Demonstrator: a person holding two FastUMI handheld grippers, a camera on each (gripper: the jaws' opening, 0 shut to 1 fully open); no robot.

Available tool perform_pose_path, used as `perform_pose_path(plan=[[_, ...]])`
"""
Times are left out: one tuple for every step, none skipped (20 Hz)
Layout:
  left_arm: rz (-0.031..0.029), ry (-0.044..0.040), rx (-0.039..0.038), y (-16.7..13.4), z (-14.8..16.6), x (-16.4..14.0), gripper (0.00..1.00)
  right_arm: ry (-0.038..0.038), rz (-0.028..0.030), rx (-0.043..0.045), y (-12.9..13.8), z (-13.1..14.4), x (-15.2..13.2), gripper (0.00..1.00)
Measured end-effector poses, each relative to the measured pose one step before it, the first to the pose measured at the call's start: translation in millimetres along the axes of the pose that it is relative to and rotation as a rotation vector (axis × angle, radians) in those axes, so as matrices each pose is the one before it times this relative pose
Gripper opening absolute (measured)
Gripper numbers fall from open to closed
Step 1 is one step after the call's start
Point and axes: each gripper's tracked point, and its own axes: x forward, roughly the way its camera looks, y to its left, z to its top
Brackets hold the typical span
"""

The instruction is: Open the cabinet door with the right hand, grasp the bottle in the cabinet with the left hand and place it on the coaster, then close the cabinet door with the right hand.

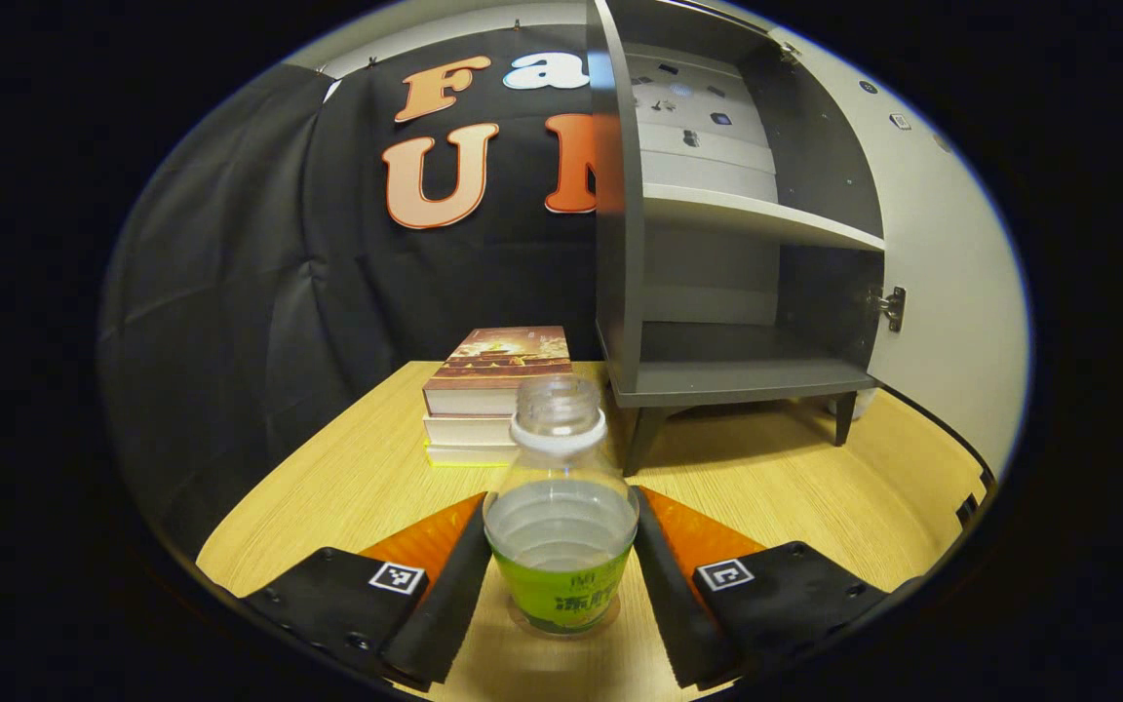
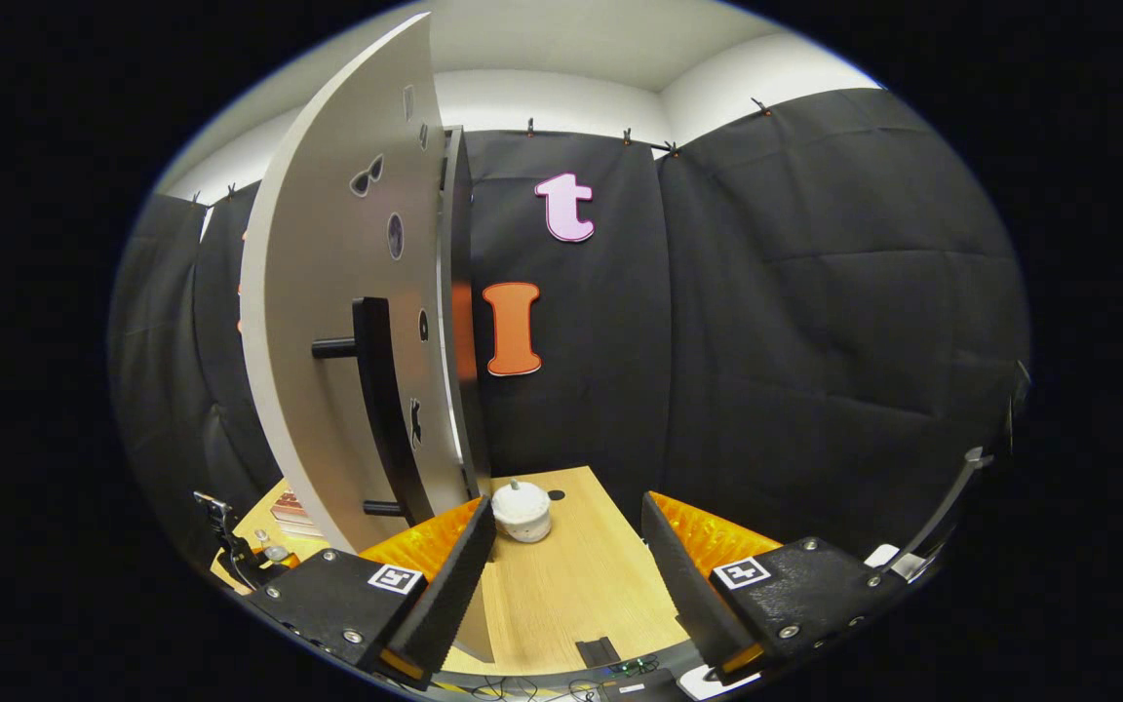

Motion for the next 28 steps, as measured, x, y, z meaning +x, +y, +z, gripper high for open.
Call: perform_pose_path(plan=[[0.00028,0.002,0.00046,-0.37,-1.12,-1.21,0.87,0.00235,0.00075,-0.0005,-0.28,-0.77,-0.1,0.93],[0.00042,0.0009,0.00064,-0.08,0.51,-1.11,0.89,0.0022,0.00132,0.00009,0.87,-0.67,-0.43,0.93],[0.00134,0.00006,0.00101,0.13,0.32,-1.17,0.92,0.00149,0.00257,0.00055,0.34,-0.77,-0.39,0.93],[0.00111,0.00179,0.00141,0.07,0.7,-1.3,0.93,0.00046,0.00368,0.00046,0.27,-0.23,-0.76,0.93],[0.00225,0.00221,0.00186,0.19,-1.12,-1.98,0.93,0.00035,0.00226,-0.00013,0.74,0.19,-1.04,0.93],[0.0015,0.00096,0.00146,0.31,0.49,-1.1,0.93,0.00033,0.00226,-0.00024,0.06,-0.13,-0.45,0.93],[0.0003,0.00071,0.00051,-0.46,0.88,-2.17,0.93,-0.00017,0.00204,0.00034,0.05,-0.72,-1.55,0.93],[0.00051,0.00013,0.0005,-0.01,0.89,-2.95,0.93,0.00006,0.00273,0.0006,0.64,-0.02,-0.95,0.93],[-0.00045,0.00041,0.00184,0.07,0.99,-0.94,0.93,0.00035,0.00171,0.00121,0.11,-0.62,-0.37,0.93],[0.0037,-0.00358,0.00397,-0.07,3.11,-3.09,0.93,0.00054,0.00303,0.00055,0.6,-0.33,-0.43,0.97],[0.00209,-0.00763,0.00445,0.77,4.33,-3.78,0.93,0.00013,0.00275,0.00045,-0.25,-0.5,-1.28,0.93],[-0.00109,-0.01026,0.00384,0.02,6.13,-2.9,0.93,-0.00032,0.00191,0.00211,-0.04,-0.79,-1.16,0.97],[-0.00273,-0.00976,0.00467,-1.4,5.46,-3.0,0.93,-0.00014,0.00186,0.00356,-0.07,-0.41,-0.29,0.97],[-0.00411,-0.00915,0.00592,-1.25,7.43,-2.73,0.93,-0.00092,0.00242,0.00521,-0.15,-0.1,0.6,0.93],[-0.00115,-0.01169,0.00413,-0.53,7.22,-4.22,0.93,-0.00029,0.00306,0.00598,0.66,-1.07,0.22,0.93],[-0.0059,-0.01432,-0.0004,-1.87,9.86,-3.6,0.94,0.00035,0.00297,0.00535,1.22,-1.2,1.12,0.98],[-0.00474,-0.01058,-0.00189,-1.8,7.35,-2.23,0.94,0.00024,0.00231,0.00364,1.08,-0.66,1.46,0.93],[-0.00281,-0.00901,0.00005,-0.62,8.41,-1.38,0.93,0.00206,0.00267,0.00261,2.03,-0.71,2.41,0.98],[0.00327,-0.00807,0.00115,2.08,6.4,-0.9,0.93,0.00114,0.00587,0.00042,2.84,-1.01,1.63,0.93],[0.00527,-0.00849,-0.00195,2.18,8.51,-1.17,0.93,-0.00252,0.0036,-0.00318,2.83,0.17,2.23,0.93],[0.00257,-0.00703,-0.00359,1.65,6.85,-1.57,0.93,-0.00464,-0.0001,-0.00666,1.45,0.25,3.05,0.93],[0.00319,-0.01082,-0.00361,1.99,9.5,-1.77,0.93,-0.00519,-0.00077,-0.00604,1.84,0.57,2.15,0.98],[0.00554,-0.00978,-0.00319,2.98,10.92,-2.45,0.93,-0.00529,0.00263,-0.00089,2.66,0.31,2.24,0.93],[0.0052,-0.0118,-0.00274,2.49,12.35,-3.52,0.93,-0.00159,0.00244,0.00379,2.47,-0.34,2.41,0.98],[0.0076,-0.01478,-0.00235,3.3,13.02,-3.72,0.93,-0.00271,-0.00341,0.00343,-0.79,-0.06,2.45,0.98],[0.00351,-0.01535,-0.00123,2.48,15.05,-5.27,0.93,-0.003,0.00002,0.00715,0.01,-0.15,-0.85,0.97],[0.00501,-0.01724,-0.00068,2.66,14.44,-5.97,0.93,0.00059,0.00387,0.00861,0.9,-0.6,0.65,0.97],[0.00346,-0.01732,0.00011,2.43,15.33,-4.25,0.93,-0.00034,0.00752,0.00633,2.79,-0.43,0.2,0.97]])
